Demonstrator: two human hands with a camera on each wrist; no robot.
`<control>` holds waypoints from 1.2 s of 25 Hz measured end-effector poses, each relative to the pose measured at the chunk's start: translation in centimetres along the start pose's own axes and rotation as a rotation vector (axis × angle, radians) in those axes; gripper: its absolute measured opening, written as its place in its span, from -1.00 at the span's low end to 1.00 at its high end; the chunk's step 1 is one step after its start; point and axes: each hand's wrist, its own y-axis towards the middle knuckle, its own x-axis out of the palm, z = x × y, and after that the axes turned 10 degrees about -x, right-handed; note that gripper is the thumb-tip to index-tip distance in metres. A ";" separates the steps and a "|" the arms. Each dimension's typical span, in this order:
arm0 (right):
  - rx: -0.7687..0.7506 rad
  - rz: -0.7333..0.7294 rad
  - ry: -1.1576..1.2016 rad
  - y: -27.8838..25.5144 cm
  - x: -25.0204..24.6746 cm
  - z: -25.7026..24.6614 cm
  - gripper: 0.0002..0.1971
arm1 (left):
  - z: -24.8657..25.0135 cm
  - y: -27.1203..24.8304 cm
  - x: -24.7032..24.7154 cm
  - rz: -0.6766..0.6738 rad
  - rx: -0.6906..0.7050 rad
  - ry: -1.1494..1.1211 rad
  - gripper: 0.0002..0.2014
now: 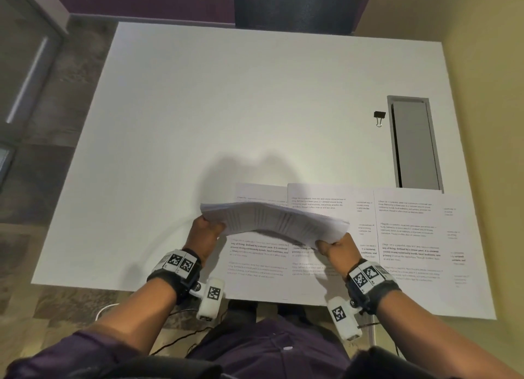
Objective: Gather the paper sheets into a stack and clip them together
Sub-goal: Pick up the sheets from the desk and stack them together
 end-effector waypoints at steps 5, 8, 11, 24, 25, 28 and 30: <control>-0.023 -0.052 -0.025 0.2 -0.1 0.9 -0.78 | -0.8 0.0 -0.5 -0.033 0.028 0.081 -0.79; -0.056 -0.040 -0.035 -0.1 -0.4 0.1 -0.73 | -0.5 -0.2 -0.8 0.005 0.027 0.067 -0.87; -0.075 -0.035 -0.025 0.0 -0.3 0.0 -0.69 | -0.5 0.1 -0.8 -0.016 0.039 0.047 -0.83; -0.093 -0.071 -0.101 0.4 -1.5 0.4 -0.87 | 0.7 -0.4 -1.3 -0.055 0.194 0.262 -0.80; -0.092 -0.045 -0.050 0.2 -2.2 -0.1 -0.81 | 1.9 -0.7 -1.5 -0.058 0.240 0.270 -0.81; -0.108 0.142 0.148 -0.2 -4.7 -2.2 -0.61 | 6.0 -1.8 -1.7 -0.060 0.417 0.327 -0.64; -0.241 0.259 -0.006 -0.3 -6.5 -3.9 -0.08 | 8.4 -2.2 -1.1 -0.072 0.560 0.434 -0.47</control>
